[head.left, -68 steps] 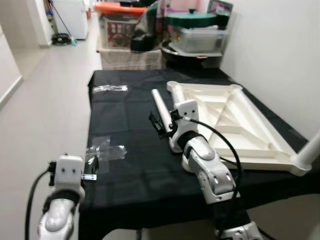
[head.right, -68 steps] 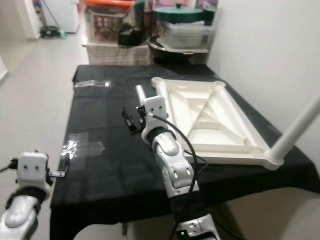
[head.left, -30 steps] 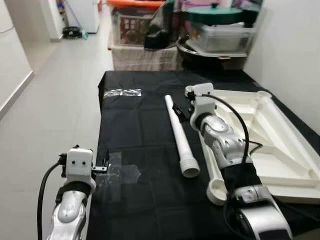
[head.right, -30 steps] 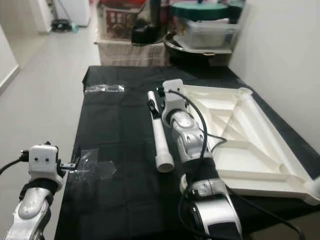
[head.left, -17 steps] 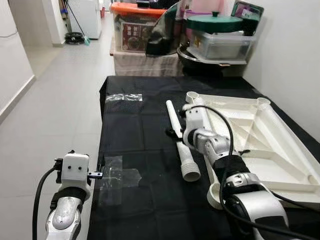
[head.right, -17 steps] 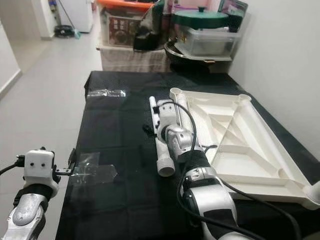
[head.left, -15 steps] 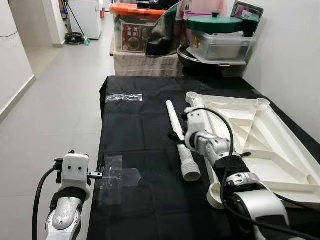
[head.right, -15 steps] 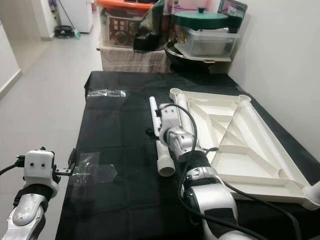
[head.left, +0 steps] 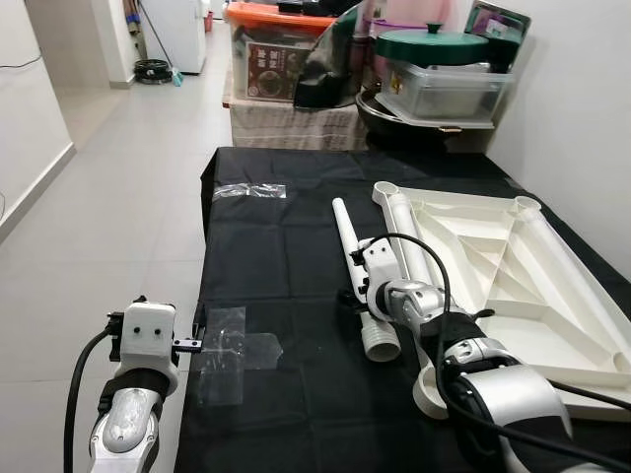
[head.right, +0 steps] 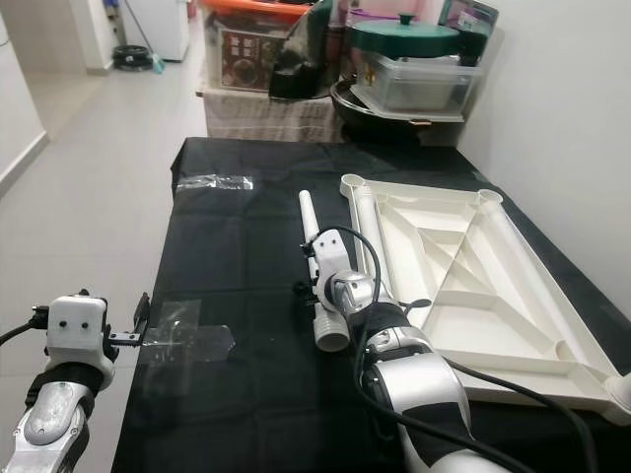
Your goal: Building children table
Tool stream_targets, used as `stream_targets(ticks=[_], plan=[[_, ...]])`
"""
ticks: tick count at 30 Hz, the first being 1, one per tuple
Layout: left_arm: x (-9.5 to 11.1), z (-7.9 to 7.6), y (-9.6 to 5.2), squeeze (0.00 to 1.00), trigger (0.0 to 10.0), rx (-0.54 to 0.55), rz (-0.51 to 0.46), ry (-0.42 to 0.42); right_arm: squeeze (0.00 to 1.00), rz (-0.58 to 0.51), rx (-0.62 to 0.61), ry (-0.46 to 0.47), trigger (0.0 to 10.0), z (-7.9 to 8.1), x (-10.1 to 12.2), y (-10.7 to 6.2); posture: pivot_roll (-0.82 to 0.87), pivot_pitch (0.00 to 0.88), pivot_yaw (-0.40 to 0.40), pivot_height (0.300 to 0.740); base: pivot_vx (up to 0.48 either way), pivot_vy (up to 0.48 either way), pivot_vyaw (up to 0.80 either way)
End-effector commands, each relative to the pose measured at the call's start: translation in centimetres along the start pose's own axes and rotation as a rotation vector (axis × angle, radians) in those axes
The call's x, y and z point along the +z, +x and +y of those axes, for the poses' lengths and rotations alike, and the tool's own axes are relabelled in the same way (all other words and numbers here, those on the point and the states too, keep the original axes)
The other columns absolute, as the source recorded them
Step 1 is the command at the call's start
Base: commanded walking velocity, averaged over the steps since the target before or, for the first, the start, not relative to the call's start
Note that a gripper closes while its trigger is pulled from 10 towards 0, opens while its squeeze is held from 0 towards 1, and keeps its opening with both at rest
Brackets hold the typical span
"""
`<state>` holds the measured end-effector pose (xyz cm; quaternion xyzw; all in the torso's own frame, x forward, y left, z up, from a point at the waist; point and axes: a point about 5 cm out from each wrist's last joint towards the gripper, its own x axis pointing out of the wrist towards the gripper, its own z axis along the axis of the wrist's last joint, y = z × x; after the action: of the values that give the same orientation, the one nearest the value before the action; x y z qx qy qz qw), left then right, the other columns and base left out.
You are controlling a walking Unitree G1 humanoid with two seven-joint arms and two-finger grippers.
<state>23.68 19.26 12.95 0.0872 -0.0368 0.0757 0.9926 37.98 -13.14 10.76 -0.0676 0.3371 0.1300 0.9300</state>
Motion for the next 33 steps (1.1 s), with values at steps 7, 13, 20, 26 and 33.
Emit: stream_targets(ticks=[7, 13, 20, 26, 33], plan=[[-0.4, -0.2, -0.1, 0.0, 10.0, -0.01, 0.017, 0.005, 0.0, 0.04, 0.014, -0.001, 0.0, -0.1, -1.3, 0.2, 0.09, 0.0, -0.116, 0.74, 0.0, 0.0, 0.0], [-0.3, -0.3, 0.1, 0.0, 10.0, -0.02, 0.017, 0.012, 0.0, -0.121, 0.024, -0.17, 0.0, 0.5, 2.6, -0.4, 0.09, 0.0, -0.111, 0.74, 0.0, 0.0, 0.0], [0.1, -0.9, 0.2, 0.0, 10.0, -0.072, -0.003, -0.047, 0.0, -0.416, 0.166, -0.04, 0.0, 2.7, 8.6, -2.7, 0.08, 0.0, -0.107, 0.74, 0.0, 0.0, 0.0], [1.2, -2.6, -0.2, 0.0, 10.0, -0.243, -0.018, -0.243, 0.0, -0.721, 0.377, 0.118, 3.0, 5.3, 13.3, -6.6, 0.08, 0.0, -0.103, 0.74, 0.0, 0.0, 0.0], [4.3, -5.1, -1.9, 0.0, 10.0, -0.623, -0.074, -0.592, 0.0, -0.796, 0.531, 0.162, 10.0, 9.7, 13.0, -7.7, 0.09, 0.0, -0.102, 0.74, 0.0, 0.0, 0.0]])
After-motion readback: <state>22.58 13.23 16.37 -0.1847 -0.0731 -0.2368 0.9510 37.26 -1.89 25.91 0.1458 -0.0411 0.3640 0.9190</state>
